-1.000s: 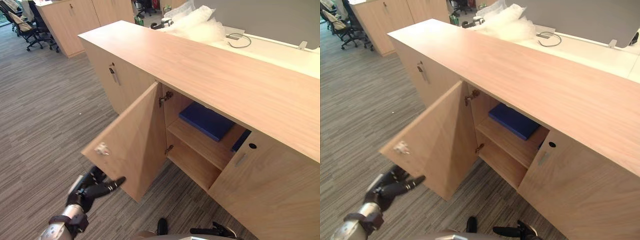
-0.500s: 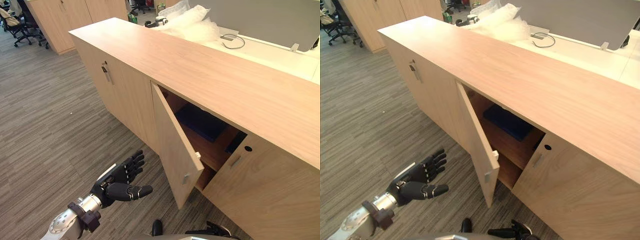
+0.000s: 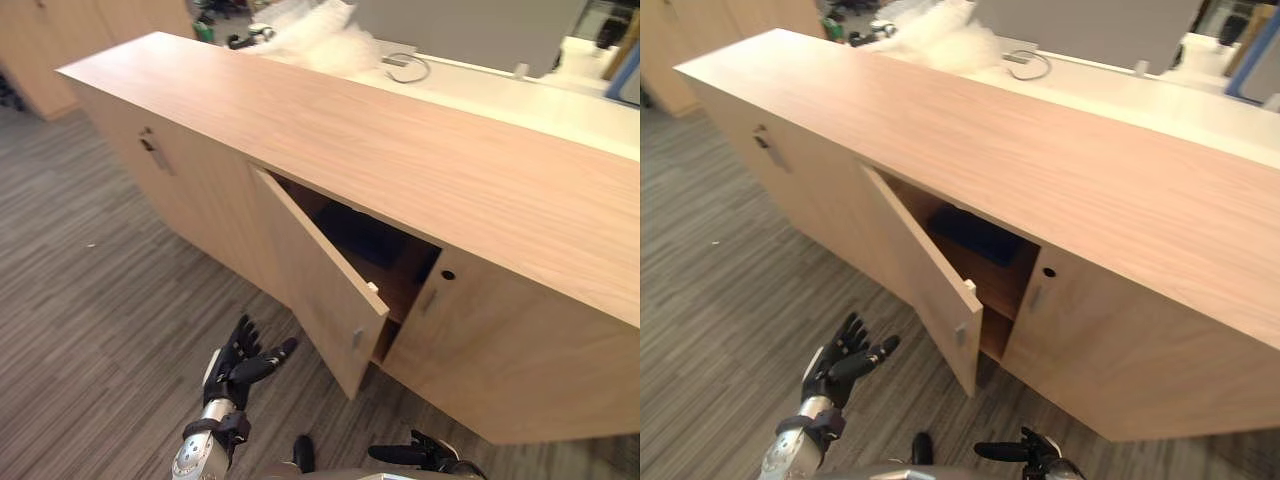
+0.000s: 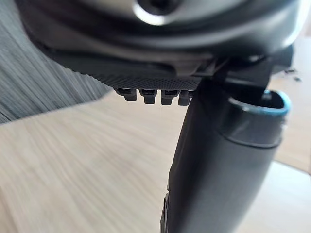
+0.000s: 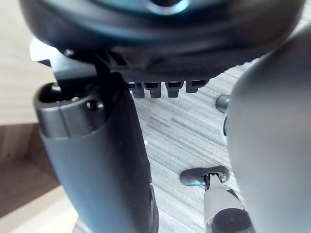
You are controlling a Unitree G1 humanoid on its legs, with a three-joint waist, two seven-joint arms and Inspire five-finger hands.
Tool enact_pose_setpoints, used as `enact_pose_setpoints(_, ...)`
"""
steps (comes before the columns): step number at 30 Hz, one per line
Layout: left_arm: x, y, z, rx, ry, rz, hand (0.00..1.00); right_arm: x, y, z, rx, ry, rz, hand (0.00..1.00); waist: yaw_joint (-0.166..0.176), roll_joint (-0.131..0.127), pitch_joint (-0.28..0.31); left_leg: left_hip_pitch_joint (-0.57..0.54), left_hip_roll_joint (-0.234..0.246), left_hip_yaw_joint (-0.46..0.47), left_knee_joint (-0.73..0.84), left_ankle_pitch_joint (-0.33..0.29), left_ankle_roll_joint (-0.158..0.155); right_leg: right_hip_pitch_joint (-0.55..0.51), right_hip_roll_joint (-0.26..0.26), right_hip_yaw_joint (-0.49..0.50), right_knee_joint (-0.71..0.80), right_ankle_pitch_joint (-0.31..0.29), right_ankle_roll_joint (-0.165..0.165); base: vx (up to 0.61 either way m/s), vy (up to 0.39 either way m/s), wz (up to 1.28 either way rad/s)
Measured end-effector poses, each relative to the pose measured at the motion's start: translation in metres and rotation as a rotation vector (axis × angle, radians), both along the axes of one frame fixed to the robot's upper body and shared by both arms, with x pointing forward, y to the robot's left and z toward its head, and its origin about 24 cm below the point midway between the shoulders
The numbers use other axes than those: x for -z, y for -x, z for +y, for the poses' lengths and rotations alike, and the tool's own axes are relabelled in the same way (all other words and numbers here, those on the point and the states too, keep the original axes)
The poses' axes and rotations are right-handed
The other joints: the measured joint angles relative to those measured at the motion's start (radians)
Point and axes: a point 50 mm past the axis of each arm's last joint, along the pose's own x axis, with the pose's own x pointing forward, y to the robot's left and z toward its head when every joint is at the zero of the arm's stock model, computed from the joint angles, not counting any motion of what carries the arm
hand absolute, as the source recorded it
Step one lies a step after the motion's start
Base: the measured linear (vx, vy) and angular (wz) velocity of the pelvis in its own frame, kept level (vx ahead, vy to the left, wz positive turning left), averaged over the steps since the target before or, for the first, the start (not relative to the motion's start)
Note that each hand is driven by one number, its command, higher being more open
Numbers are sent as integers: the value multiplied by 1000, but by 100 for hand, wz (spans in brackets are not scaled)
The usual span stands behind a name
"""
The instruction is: Walk over to the cabinet, pick up the folder, carry it to the office cabinet, place the folder inside the office cabinet, then close the office cabinet door
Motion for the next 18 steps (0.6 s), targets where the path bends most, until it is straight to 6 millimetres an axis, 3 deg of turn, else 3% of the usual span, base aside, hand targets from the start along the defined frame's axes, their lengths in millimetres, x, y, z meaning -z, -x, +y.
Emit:
enact_pose_setpoints(2, 11, 14, 5, -62, -22, 76, 100, 0, 1, -8, 64, 15, 2, 100, 5, 24, 12, -52, 80, 25, 203, -107, -10, 12, 39, 51, -2, -1, -2, 45, -52, -76)
enact_pose_setpoints(4, 20, 20, 6, -74, -13, 124, 100, -1, 3, -16, 123, 39, 1, 100, 6, 38, 20, -68, 107, 13, 281, -130, -10, 18, 52, 87, -3, 2, -3, 61, -12, -62)
enact_pose_setpoints(7, 34, 34, 7, -176, 53, 189, 100, -2, 6, -20, 156, 55, -2, 100, 16, 53, 28, -91, 103, -100, 395, -130, -10, 16, 56, 155, 7, 13, -7, 37, 9, -76)
enact_pose_setpoints(8, 40, 41, 4, -215, 83, 216, 100, -2, 5, -20, 159, 56, -7, 100, 31, 57, 29, -115, 84, -188, 441, -155, -28, 16, 53, 199, 15, 15, -8, 18, 77, -102)
enact_pose_setpoints(9, 43, 44, 0, -225, 98, 233, 100, -2, 6, -23, 163, 63, -4, 100, 37, 68, 21, -100, 64, -254, 411, -181, -54, 7, 53, 220, 22, 16, -7, 2, 137, -101)
enact_pose_setpoints(10, 50, 49, -8, -234, 125, 268, 100, -3, 6, -28, 163, 79, -6, 100, 39, 101, 4, -70, 38, -370, 314, -181, -62, -19, 65, 245, 32, 17, -4, 28, 153, -68)
enact_pose_setpoints(11, 55, 50, -13, -220, 125, 304, 100, -4, 4, -28, 164, 81, -15, 100, 32, 108, -2, -39, 38, -392, 249, -191, -71, -27, 64, 252, 24, 20, 5, 21, 122, -46)
enact_pose_setpoints(13, 60, 47, -18, -185, 105, 339, 100, -4, 1, -24, 158, 71, -26, 100, 32, 84, 0, -27, 29, -360, 211, -173, -61, -40, 43, 253, 24, 34, 15, -14, 127, -35)
enact_pose_setpoints(16, 71, 63, -23, -133, 69, 443, 100, -3, 3, -12, 162, 44, -26, 100, 31, 55, -28, 34, 19, -303, 134, -151, -52, -40, 12, 273, 20, 39, 19, -6, 85, -46)
enact_pose_setpoints(17, 73, 68, -20, -132, 48, 480, 100, -2, 4, -7, 161, 33, -21, 100, 27, 38, -52, 72, 9, -284, 67, -119, -49, -40, -3, 282, 14, 44, 23, 17, 36, -32)
enact_pose_setpoints(18, 74, 70, -20, -135, 41, 493, 100, -1, 5, -4, 155, 26, -18, 100, 22, 40, -60, 86, 4, -280, 35, -102, -48, -41, -6, 282, 11, 46, 24, 24, 3, -16)
